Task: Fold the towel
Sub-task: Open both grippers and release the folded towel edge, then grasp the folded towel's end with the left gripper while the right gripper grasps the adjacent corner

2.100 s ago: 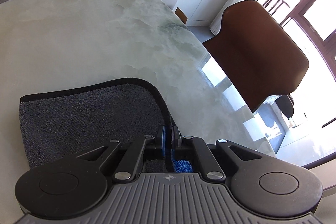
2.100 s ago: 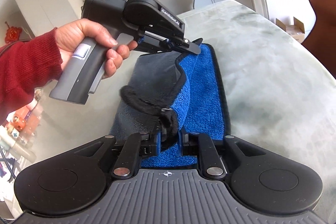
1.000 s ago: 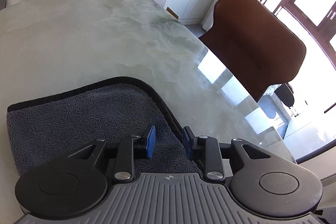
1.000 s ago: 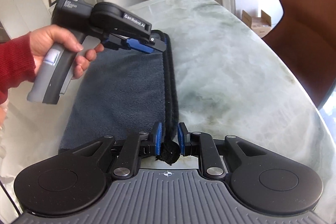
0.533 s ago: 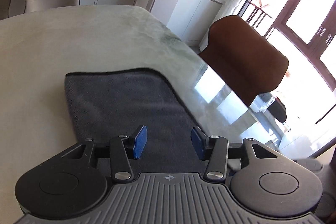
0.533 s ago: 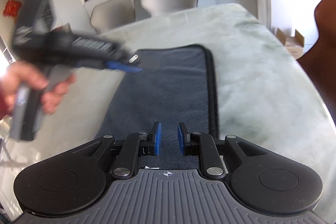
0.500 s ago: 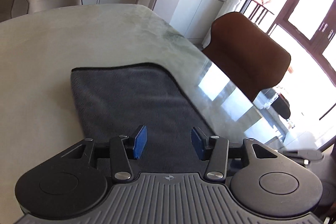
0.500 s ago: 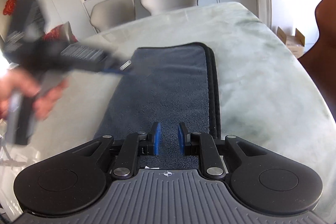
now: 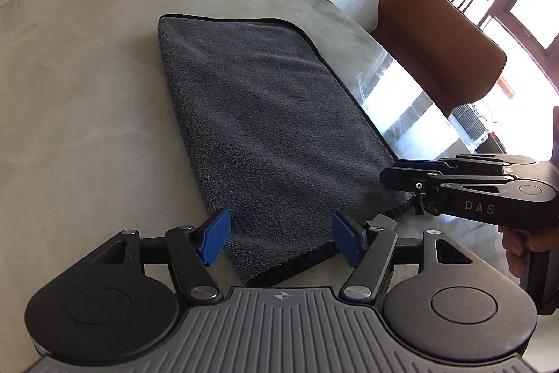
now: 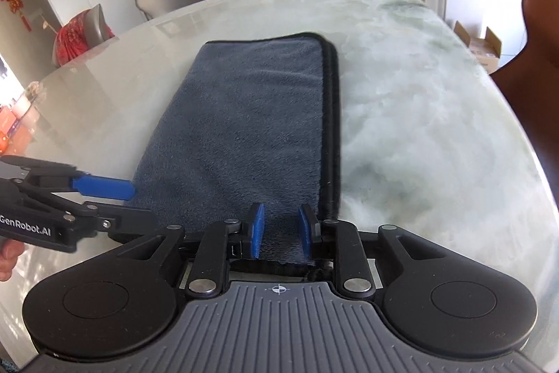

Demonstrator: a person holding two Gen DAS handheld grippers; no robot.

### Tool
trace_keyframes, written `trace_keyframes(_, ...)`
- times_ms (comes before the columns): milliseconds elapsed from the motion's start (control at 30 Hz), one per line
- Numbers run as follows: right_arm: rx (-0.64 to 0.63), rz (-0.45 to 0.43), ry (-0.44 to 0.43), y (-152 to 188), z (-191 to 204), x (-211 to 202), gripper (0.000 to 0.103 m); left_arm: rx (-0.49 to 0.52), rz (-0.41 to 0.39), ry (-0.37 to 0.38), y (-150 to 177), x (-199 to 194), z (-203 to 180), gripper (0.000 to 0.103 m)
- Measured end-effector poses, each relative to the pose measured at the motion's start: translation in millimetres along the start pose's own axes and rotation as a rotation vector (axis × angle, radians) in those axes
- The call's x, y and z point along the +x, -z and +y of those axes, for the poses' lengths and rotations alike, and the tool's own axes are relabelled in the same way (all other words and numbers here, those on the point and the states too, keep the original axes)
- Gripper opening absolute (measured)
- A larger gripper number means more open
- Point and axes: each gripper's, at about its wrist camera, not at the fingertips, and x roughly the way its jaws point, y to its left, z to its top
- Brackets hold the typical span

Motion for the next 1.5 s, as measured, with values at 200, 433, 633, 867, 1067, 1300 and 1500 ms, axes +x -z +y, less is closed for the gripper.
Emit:
trace_keyframes(200, 0.040, -0.017, 0.035, 6, -18, -9, 0.036, -0.121, -0.008, -0.028, 13, -13, 16, 0.069)
trace_keyframes(433, 0.029, -0.010, 0.032, 7, -23, -8, 0.037, -0.218, 0.020, -0.019, 23, -10, 22, 0.074)
trace_keyframes(633, 0.003, -0.011, 0.011, 7, -22, -8, 0.037, -0.259, 0.041, 0.011, 16, 0, 15, 0.073)
trace_keyframes(867, -0.067, -0.033, -0.017, 10, -12, -12, 0.037, -0.279, 0.058, -0.018, 11, 7, 10, 0.016)
trace_keyframes(1067, -0.206, -0.050, -0.132, 14, 10, -14, 0.037, -0.370, 0.036, 0.025, 2, 2, 13, 0.010)
trace_keyframes(1300, -0.419, -0.056, -0.228, 21, 47, -6, 0.037, -0.404, 0.022, 0.058, -16, 0, 8, 0.010)
trace_keyframes(1500, -0.495, -0.080, -0.231, 21, 67, 7, 0.037, -0.409, 0.017, 0.064, -27, -2, 4, 0.010)
